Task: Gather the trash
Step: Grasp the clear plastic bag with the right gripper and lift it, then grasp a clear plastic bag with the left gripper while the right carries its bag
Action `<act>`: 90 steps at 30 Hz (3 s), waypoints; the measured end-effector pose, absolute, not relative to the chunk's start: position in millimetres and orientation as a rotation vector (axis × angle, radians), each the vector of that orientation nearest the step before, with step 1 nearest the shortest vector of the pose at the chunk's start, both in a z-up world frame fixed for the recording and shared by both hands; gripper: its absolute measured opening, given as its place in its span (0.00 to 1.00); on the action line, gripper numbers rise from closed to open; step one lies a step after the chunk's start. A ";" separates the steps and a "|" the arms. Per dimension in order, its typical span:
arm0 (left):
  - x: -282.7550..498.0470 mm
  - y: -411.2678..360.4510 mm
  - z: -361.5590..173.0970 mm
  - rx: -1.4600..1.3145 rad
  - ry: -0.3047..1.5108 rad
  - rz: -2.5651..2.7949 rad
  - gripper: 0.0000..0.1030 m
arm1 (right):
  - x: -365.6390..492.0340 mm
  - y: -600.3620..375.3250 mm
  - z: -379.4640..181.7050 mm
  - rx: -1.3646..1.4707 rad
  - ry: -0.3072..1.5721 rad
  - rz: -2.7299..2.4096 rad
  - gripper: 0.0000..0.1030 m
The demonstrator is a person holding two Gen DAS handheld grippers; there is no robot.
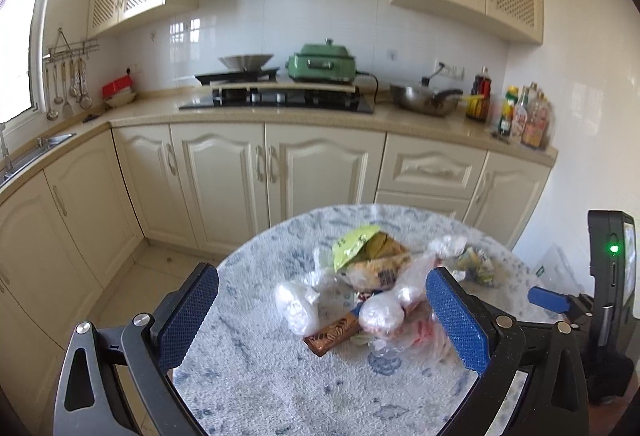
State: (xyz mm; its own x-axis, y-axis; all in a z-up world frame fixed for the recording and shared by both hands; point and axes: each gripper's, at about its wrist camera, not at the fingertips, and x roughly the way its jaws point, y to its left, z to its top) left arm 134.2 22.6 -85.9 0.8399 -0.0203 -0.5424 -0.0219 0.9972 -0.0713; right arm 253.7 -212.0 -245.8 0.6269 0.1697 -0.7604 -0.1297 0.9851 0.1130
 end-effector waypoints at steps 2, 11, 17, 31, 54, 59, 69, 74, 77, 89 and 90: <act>143.8 20.6 -91.8 -0.082 0.594 -0.008 0.99 | 259.7 -210.6 -256.9 0.056 0.904 0.185 0.92; 181.1 12.7 -111.1 -0.066 0.650 -0.022 0.99 | 298.1 -199.6 -295.6 0.078 0.980 0.233 0.92; 194.9 5.5 -127.6 -0.062 0.685 -0.031 0.99 | 316.9 -196.9 -315.1 0.117 1.007 0.317 0.74; 221.0 -32.6 -150.4 0.018 0.764 -0.111 0.99 | 285.6 -243.2 -305.1 0.105 0.981 0.282 0.55; 289.1 -154.7 -225.3 0.609 0.760 -0.150 0.59 | 268.3 -303.9 -302.1 0.159 0.979 0.168 0.55; 290.1 -147.8 -219.9 0.521 0.785 -0.200 0.42 | 263.3 -308.3 -297.4 0.170 0.972 0.163 0.55; 279.4 -110.9 -198.4 0.139 0.829 -0.365 0.30 | 244.3 -314.0 -282.0 0.194 0.943 0.160 0.55; 270.2 -93.4 -194.0 0.070 0.849 -0.411 0.29 | 232.3 -318.1 -276.9 0.209 0.936 0.156 0.55; 268.5 -99.6 -197.9 0.133 0.879 -0.397 0.37 | 225.5 -319.8 -278.8 0.208 0.943 0.148 0.55; 299.9 -175.9 -230.2 0.324 0.865 -0.420 0.31 | 219.5 -341.9 -277.2 0.231 0.942 0.102 0.55; 301.3 -178.3 -231.3 0.313 0.876 -0.431 0.24 | 218.3 -343.9 -276.6 0.229 0.941 0.095 0.55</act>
